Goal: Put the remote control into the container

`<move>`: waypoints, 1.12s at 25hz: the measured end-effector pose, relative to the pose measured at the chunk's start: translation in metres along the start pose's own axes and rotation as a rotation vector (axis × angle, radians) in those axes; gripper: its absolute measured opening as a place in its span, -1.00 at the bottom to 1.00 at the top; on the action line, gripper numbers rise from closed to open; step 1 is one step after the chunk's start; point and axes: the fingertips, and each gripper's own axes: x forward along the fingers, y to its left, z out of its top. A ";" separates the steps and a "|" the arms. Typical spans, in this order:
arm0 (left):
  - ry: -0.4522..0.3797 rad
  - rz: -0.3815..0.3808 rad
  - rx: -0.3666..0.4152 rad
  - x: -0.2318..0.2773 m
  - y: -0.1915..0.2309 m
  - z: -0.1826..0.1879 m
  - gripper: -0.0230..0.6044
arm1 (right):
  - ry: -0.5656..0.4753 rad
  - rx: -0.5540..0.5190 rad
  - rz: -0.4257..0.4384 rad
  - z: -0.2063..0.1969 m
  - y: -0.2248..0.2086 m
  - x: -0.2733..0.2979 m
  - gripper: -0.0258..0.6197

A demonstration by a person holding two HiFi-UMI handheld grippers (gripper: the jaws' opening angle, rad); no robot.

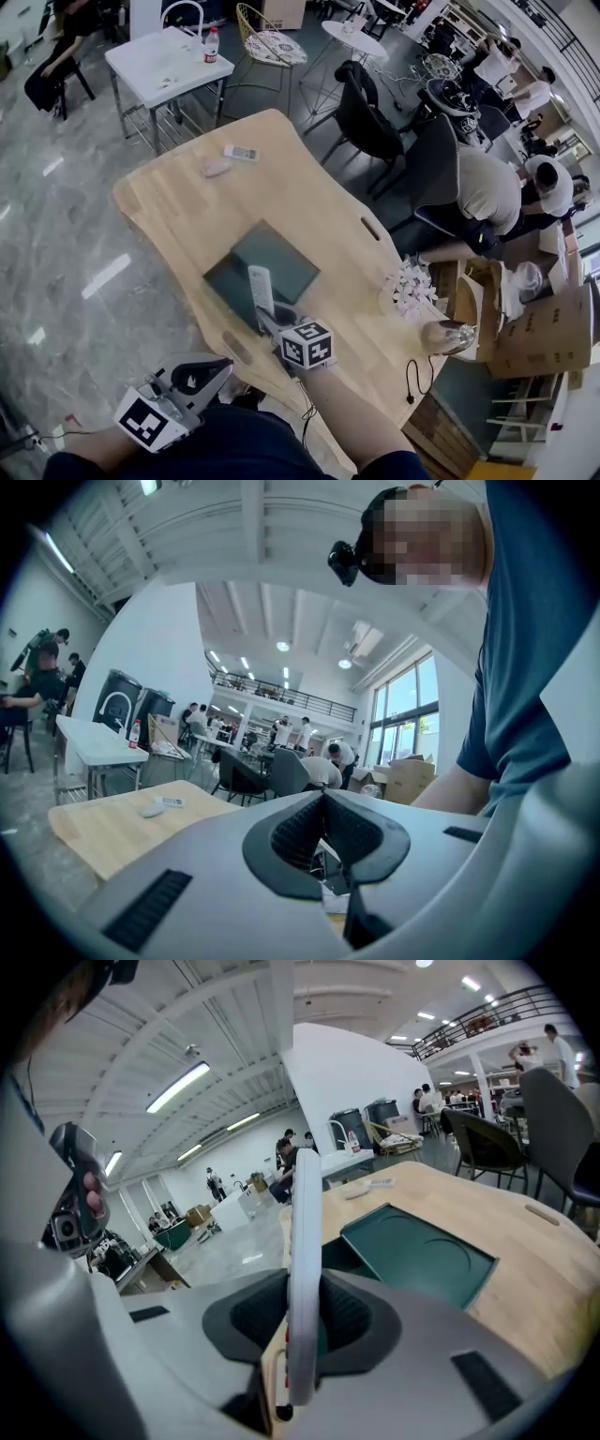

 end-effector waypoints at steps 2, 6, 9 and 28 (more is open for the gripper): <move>0.001 0.014 -0.009 -0.003 0.004 -0.002 -0.64 | 0.060 -0.009 0.002 -0.006 -0.006 0.015 -0.61; 0.001 0.038 -0.028 -0.008 0.010 -0.006 -0.63 | 0.175 -0.033 0.007 -0.018 -0.018 0.041 -0.61; 0.006 0.059 -0.037 -0.013 0.018 -0.010 -0.64 | 0.268 -0.058 0.017 -0.029 -0.025 0.060 -0.61; 0.036 0.153 -0.056 -0.026 0.040 -0.026 -0.63 | 0.695 -0.194 0.133 -0.103 -0.034 0.126 -0.61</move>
